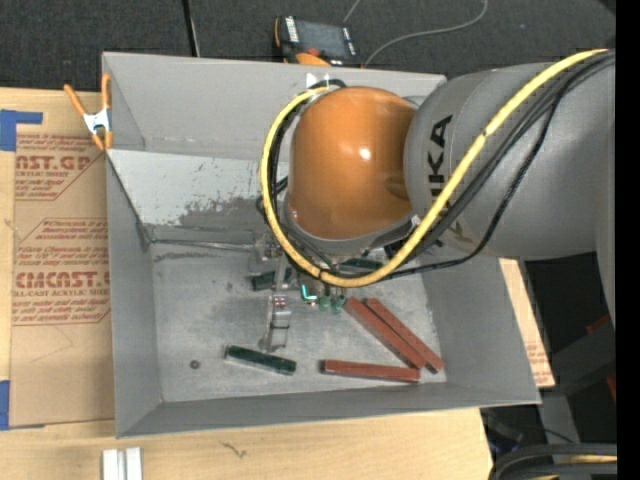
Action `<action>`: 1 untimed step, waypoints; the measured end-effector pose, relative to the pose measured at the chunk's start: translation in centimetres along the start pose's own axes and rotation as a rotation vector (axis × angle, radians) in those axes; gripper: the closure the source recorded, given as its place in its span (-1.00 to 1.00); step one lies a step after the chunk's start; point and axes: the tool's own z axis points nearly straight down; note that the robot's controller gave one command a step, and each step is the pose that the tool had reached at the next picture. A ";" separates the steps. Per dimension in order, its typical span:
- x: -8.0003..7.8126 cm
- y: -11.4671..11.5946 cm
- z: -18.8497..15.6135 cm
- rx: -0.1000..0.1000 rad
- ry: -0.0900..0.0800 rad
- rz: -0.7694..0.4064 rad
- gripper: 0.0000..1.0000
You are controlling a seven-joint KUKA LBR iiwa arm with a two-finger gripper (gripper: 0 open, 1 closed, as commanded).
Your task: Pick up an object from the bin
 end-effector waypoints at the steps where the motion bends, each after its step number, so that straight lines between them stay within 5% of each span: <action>1: 0.1 -2.9 16.5 0.002 0.001 -0.169 -1.00</action>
Offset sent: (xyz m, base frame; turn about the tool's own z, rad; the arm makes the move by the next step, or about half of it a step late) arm -0.0002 -0.0284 -0.1597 -0.1681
